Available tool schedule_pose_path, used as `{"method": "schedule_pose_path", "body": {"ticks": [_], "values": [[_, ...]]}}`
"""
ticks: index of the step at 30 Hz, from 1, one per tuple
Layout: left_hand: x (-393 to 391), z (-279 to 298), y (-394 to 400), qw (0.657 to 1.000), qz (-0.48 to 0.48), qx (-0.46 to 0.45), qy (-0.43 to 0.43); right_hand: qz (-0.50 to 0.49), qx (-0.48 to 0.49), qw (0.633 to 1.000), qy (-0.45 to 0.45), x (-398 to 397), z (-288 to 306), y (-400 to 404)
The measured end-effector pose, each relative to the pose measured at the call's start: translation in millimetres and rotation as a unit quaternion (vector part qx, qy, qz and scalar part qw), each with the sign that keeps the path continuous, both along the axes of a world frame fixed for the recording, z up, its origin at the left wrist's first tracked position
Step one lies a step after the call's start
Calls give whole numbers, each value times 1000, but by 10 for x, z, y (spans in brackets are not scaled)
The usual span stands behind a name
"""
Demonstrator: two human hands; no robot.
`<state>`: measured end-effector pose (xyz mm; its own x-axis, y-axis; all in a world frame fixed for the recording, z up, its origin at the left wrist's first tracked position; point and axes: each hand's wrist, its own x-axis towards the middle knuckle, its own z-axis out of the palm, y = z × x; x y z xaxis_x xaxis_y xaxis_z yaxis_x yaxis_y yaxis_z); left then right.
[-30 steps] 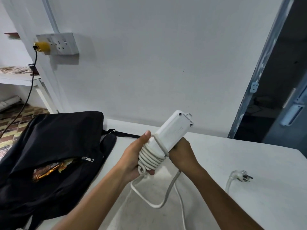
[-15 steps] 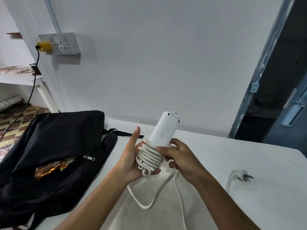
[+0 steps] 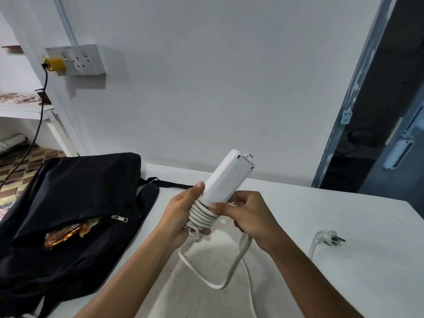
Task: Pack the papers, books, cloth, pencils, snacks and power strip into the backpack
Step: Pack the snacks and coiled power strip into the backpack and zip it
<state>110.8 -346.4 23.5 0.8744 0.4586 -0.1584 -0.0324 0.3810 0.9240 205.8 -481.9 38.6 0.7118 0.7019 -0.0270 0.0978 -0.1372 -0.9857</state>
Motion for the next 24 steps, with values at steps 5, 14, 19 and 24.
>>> {"method": "schedule_pose_path", "body": {"ticks": [5,14,19,24], "values": [[-38,119,-67,997,23,61,-49,-60,-14,996,-67,-33,101,4],[-93,115,-130,981,129,129,-57,-54,21,998,-36,-234,75,-33],[-74,273,-45,948,199,239,-66,11,158,957,245,-289,25,-68],[48,534,137,895,283,327,-110,121,156,935,296,-454,-12,-111]]}}
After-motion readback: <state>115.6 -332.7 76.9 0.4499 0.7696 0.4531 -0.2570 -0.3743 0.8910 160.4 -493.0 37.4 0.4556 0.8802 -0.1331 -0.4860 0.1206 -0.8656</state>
